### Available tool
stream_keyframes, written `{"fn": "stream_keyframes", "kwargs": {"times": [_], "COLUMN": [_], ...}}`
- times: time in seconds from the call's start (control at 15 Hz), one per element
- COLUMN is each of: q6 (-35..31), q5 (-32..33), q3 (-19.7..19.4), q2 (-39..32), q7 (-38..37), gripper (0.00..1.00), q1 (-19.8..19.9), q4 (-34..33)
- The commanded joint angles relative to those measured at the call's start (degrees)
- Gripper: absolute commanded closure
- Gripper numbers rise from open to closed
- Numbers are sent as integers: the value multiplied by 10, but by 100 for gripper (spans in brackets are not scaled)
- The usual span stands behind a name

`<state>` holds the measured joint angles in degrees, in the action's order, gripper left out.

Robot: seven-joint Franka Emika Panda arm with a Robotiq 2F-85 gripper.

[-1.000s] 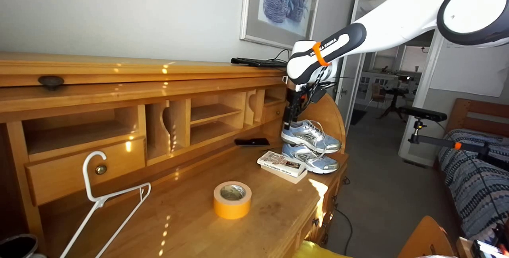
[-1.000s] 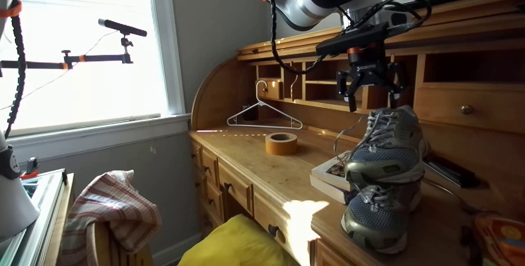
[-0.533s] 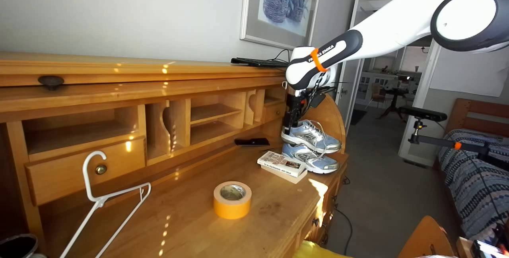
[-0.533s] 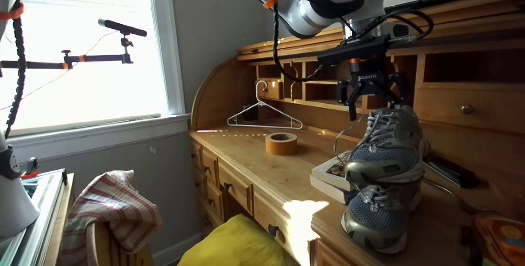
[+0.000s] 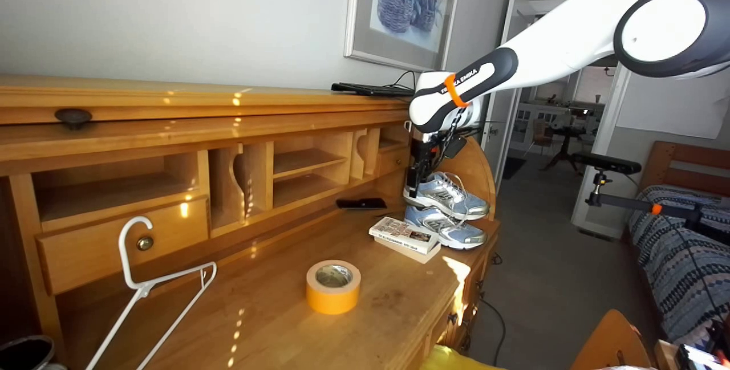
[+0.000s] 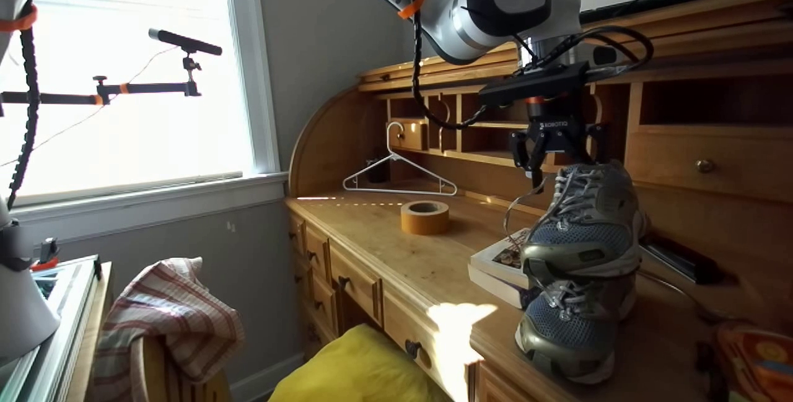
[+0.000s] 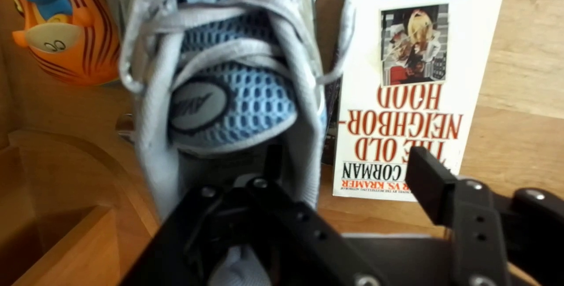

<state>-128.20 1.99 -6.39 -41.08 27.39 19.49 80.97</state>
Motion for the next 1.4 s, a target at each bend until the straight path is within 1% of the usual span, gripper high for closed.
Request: {"fn": "stream_keyframes", "kwargs": {"times": [0.0, 0.07, 0.27, 0.33, 0.4, 0.53, 0.6, 0.87, 1.33], "q6": [13, 13, 18, 21, 23, 30, 35, 57, 131], "q5": [5, 4, 2, -4, -5, -12, -17, -16, -23], "q3": [7, 7, 8, 10, 10, 13, 16, 16, 30], "q2": [-11, -11, -8, -4, -1, 12, 18, 55, 110], "q7": [3, 3, 4, 3, 2, 1, 5, -1, 1], "gripper": [56, 65, 87, 96, 99, 100, 97, 98, 98], "q1": [9, 9, 12, 15, 16, 20, 23, 14, -2], "q4": [-17, -17, -16, -13, -11, -3, 0, 18, 30]}}
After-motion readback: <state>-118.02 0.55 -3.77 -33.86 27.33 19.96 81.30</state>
